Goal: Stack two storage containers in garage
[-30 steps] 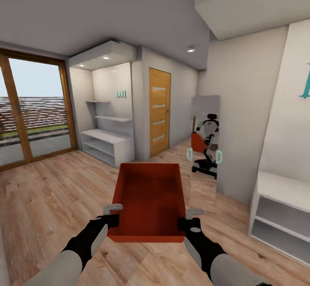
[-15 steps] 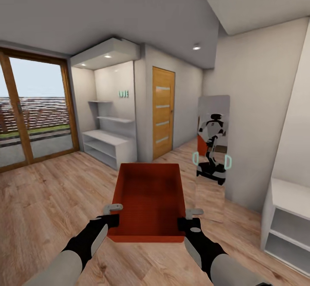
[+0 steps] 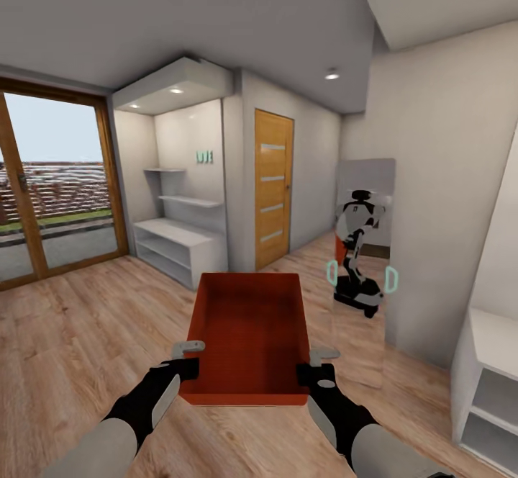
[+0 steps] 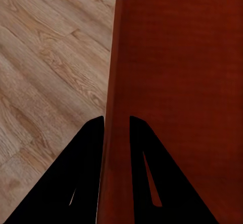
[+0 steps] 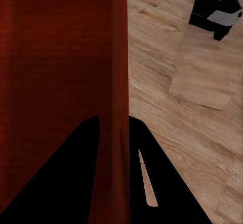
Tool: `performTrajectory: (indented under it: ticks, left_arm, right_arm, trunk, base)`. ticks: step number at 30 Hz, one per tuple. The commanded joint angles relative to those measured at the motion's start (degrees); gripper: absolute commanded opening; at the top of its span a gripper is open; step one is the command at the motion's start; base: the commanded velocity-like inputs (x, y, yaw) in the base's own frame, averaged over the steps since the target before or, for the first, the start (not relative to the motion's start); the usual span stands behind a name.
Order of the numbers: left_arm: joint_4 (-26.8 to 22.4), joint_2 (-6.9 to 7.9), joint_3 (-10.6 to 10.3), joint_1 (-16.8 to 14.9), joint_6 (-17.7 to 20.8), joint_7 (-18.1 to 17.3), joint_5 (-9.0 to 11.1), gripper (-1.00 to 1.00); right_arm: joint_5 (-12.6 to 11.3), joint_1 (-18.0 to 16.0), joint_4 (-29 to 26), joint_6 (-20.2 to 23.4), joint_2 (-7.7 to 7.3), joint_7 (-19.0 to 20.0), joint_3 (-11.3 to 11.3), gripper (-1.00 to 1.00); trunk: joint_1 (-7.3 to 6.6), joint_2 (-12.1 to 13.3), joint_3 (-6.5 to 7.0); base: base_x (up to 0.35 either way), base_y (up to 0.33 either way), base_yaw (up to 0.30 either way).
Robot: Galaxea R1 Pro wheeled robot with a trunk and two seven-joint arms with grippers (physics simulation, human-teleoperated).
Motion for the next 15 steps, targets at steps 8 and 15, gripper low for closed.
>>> performTrajectory:
  ticks: [8, 15]
  left_arm:
    - [0.0, 0.42, 0.2, 0.0, 0.4, 2.6, -0.3, -1.0]
    - [0.0, 0.44, 0.2, 0.0, 0.4, 2.6, -0.3, -1.0]
  right_arm:
    - [0.7, -0.1, -0.3, -0.3, -0.13, -5.0, -1.3, -1.0]
    - [0.7, -0.1, -0.3, -0.3, -0.22, -5.1, -1.3, -1.0]
  trunk:
    - [0.04, 0.0, -0.15]
    - [0.04, 0.0, -0.59]
  base:
    - [0.322, 0.0, 0.023]
    - [0.322, 0.0, 0.145]
